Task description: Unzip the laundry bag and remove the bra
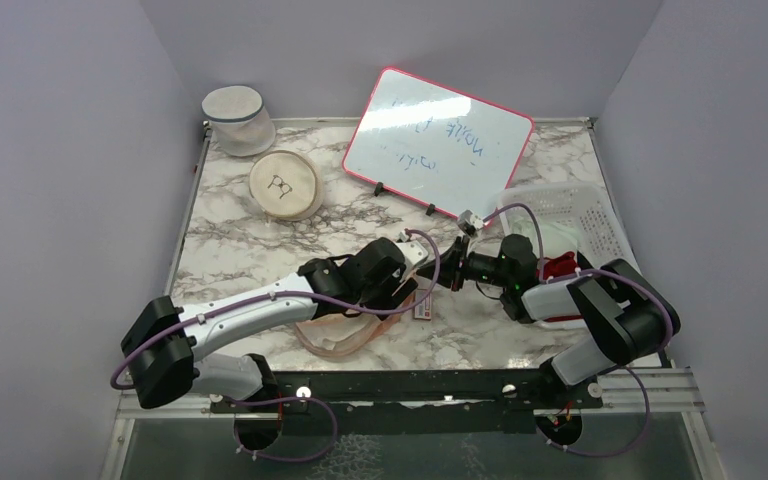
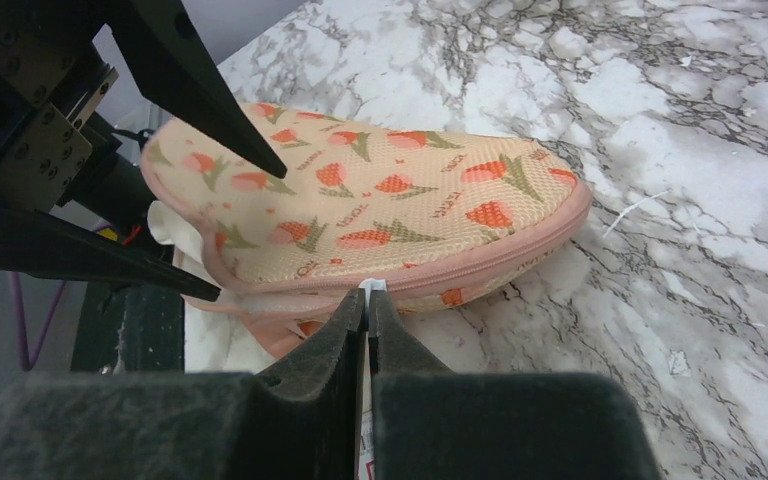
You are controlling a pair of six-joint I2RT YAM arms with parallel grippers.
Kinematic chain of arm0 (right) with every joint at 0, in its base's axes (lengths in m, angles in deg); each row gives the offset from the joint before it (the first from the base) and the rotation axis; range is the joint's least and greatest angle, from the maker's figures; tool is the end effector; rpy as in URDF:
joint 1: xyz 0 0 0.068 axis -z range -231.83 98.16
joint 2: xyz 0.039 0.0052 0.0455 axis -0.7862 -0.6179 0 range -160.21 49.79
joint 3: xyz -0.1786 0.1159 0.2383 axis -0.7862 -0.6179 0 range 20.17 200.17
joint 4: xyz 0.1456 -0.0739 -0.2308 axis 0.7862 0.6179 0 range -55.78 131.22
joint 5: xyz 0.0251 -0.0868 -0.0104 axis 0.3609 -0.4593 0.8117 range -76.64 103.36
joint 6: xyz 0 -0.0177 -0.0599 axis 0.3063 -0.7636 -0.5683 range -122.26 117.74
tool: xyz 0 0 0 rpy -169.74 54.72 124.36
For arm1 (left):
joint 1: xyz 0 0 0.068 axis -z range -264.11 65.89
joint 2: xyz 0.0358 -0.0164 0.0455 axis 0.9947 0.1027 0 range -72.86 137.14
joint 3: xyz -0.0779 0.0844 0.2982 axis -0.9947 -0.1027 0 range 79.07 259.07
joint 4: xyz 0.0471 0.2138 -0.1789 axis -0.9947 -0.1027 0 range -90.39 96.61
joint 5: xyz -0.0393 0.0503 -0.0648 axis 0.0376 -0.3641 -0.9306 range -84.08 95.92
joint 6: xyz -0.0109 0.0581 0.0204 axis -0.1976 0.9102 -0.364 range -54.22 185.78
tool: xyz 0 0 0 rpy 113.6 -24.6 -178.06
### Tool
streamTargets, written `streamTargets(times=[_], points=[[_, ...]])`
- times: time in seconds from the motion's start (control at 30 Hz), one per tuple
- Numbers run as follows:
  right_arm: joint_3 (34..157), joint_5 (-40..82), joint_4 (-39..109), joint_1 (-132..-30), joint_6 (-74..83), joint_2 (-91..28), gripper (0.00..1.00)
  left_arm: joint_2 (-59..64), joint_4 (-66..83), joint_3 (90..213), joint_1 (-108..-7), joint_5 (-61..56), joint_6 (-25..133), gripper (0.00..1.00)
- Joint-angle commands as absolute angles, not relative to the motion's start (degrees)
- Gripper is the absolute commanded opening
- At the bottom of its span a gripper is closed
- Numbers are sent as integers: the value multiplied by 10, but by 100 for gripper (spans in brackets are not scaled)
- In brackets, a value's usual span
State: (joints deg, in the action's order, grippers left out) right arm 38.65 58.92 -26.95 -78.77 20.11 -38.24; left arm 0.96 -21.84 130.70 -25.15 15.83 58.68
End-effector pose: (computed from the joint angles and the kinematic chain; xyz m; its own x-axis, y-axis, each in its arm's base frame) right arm 0.2210 0.1504 0.1800 -0.4805 0.0547 -0.8753 -0.8262 0.3064 0.4727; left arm 0.1515 -0.2358 0.2743 -0.4929 0.5830 -0.6459 0.7324 0.6788 0.0537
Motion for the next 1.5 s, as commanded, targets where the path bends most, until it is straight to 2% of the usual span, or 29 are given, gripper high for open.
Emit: streamTargets(times=[0.0,0.3,0.37,0.47,0.6,0.8,1.3,1.47], points=[[400,631,-313,-794,210,-392,1,1,-174,1335,-250,140,557,59],[400,640,-319,-800,209,-392,1,100,-161,1387,-250,154,552,58],[400,638,-317,-800,209,-392,1,109,-150,1387,-249,147,552,56],[400,636,-315,-801,209,-390,1,110,-142,1377,-249,148,560,43],[400,621,-301,-801,205,-387,1,86,-142,1360,-248,156,567,18],[403,604,-293,-801,206,-398,1,41,-154,1344,-249,134,592,0],[410,553,-266,-794,212,-422,1,-104,-207,1295,-249,132,662,0],[421,583,-271,-794,211,-440,1,-152,-188,1296,-249,142,657,0]])
